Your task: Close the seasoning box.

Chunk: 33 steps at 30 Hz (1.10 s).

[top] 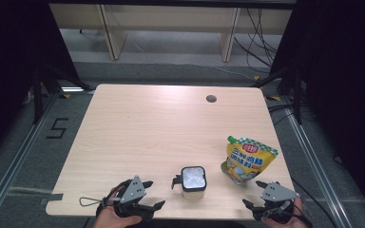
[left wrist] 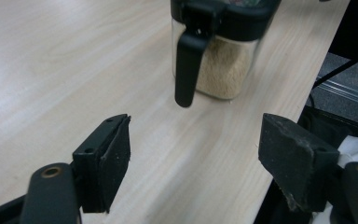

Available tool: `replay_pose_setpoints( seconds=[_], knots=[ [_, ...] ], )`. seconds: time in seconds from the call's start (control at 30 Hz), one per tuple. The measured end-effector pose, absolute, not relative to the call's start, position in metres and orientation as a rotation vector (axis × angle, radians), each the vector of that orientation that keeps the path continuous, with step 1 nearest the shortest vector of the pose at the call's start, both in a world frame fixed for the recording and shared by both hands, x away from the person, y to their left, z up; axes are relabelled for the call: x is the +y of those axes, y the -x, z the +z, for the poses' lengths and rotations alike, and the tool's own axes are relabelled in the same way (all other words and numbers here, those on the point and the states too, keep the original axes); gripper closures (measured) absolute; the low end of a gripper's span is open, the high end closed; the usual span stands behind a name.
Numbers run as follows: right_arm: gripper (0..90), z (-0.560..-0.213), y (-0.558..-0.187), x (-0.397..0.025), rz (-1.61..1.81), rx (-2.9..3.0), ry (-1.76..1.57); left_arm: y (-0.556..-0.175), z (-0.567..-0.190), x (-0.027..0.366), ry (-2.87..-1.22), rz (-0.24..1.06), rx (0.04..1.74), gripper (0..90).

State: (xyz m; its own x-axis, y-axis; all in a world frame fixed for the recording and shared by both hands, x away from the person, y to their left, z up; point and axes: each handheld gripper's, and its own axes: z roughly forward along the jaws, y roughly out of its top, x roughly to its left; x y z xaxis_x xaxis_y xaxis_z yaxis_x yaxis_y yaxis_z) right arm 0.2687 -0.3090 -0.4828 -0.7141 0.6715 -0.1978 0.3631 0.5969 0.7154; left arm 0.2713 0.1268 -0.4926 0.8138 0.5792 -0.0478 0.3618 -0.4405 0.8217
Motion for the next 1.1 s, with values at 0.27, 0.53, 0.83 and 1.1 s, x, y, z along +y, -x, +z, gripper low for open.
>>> replay_pose_setpoints(
  seconds=[0.27,0.53,0.83,1.1],
  knots=[
    [23.2,-0.483,-0.268,-0.308,0.912,2.384,-0.83,-0.26,-0.505,0.129,-2.163,0.319,0.693,23.7],
    [22.8,-0.484,-0.269,-0.308,0.902,2.391,-0.81,-0.26,-0.508,0.123,-2.194,0.351,0.653,23.7],
    [22.0,-0.484,-0.27,-0.308,0.901,2.402,-0.815,-0.263,-0.509,0.123,-2.172,0.363,0.689,23.6],
    [21.2,-0.486,-0.272,-0.309,0.888,2.41,-0.788,-0.264,-0.509,0.124,-2.18,0.373,0.686,23.6]
  ],
)
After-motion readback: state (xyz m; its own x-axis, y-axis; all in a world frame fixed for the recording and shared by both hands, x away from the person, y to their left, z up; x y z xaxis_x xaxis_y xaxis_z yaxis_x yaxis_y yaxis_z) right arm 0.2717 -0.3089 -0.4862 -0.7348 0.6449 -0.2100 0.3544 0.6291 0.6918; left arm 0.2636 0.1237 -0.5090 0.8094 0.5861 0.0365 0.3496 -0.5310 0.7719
